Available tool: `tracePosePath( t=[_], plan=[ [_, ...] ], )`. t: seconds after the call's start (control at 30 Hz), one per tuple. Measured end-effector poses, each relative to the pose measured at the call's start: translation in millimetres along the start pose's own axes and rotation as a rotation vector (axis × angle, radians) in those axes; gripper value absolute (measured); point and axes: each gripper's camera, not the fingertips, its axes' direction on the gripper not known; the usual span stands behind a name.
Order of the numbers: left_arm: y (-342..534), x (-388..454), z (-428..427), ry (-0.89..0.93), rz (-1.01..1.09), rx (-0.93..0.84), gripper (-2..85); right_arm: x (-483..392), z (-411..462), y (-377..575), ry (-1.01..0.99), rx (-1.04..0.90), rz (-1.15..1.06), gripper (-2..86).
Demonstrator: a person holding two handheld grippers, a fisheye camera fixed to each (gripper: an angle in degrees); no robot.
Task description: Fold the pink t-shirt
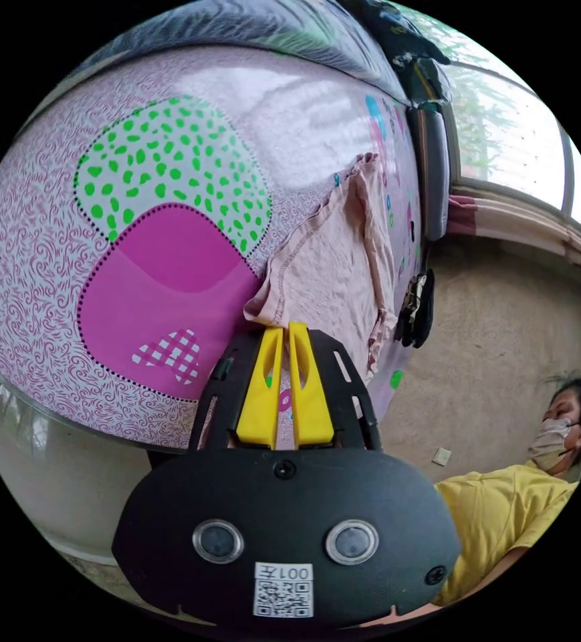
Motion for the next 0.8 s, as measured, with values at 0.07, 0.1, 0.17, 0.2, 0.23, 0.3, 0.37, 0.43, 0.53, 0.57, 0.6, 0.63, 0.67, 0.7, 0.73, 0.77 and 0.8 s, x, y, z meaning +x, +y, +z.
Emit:
tracePosePath(
  t=[0.07,0.1,0.17,0.2,0.23,0.3,0.37,0.43,0.53,0.57,0.6,0.63,0.67,0.7,0.73,0.77,0.8],
  plan=[
    [0.4,10.1,-5.1,0.003,0.015,-0.006,-1.5,-9.8,-13.2,0.5,-0.027,-0.002,-0.02,0.4],
    [0.6,17.7,-9.1,0.0,0.023,-0.011,-1.5,-12.7,-16.7,-0.1,-0.042,0.0,-0.024,0.4],
    [0.2,30.6,-15.3,0.001,0.042,-0.02,-1.5,-27.1,-30.2,-6.4,-0.11,0.012,-0.056,0.4],
    [-1.0,39.7,-19.6,0.002,0.048,-0.024,-1.5,-31.6,-33.5,-9.1,-0.124,0.015,-0.068,0.4],
    [-3.2,48.6,-23.6,0.005,0.047,-0.028,-1.5,-41.0,-40.2,-15.7,-0.154,0.028,-0.091,0.4],
    [-9.1,61.4,-28.2,0.012,0.021,-0.034,-1.5,-55.3,-50.0,-29.4,-0.2,0.053,-0.123,0.4],
    [-18.5,75.2,-30.1,0.028,0.0,-0.03,-1.4,-71.7,-61.5,-54.9,-0.233,0.09,-0.133,0.4],
    [-36.4,95.0,-27.1,0.071,-0.023,-0.012,-1.2,-80.2,-71.4,-77.6,-0.273,0.168,-0.103,0.4],
    [-64.6,125.3,-14.1,0.078,0.005,-0.001,-1.1,-82.8,-81.9,-121.5,-0.268,0.294,0.052,0.5],
    [-70.5,130.8,-10.1,0.075,0.013,-0.003,-1.1,-81.4,-83.3,-139.2,-0.227,0.327,0.124,0.5],
    [-81.6,139.2,-0.7,0.064,0.01,-0.012,-1.1,-81.3,-83.4,-147.2,-0.202,0.339,0.145,0.5],
    [-90.9,143.5,9.4,0.044,-0.018,-0.023,-1.1,-81.0,-82.4,-161.8,-0.148,0.347,0.187,0.6],
    [-94.4,144.8,14.2,0.03,-0.034,-0.031,-1.1,-81.1,-80.2,-173.1,-0.118,0.344,0.216,0.6],
    [-99.7,146.8,22.6,0.001,-0.047,-0.048,-1.1,-81.8,-78.6,-177.9,-0.112,0.333,0.219,0.6],
    [-103.2,147.0,28.2,-0.028,-0.069,-0.056,-1.1,-84.4,-75.8,-184.8,-0.103,0.31,0.218,0.6],
    [-104.2,146.5,29.9,-0.032,-0.084,-0.058,-1.1,-88.1,-74.9,-187.8,-0.093,0.306,0.22,0.6],
    [-105.0,145.8,30.9,-0.015,-0.101,-0.056,-1.2,-90.0,-74.9,-188.5,-0.093,0.304,0.219,0.6]
  ],
)
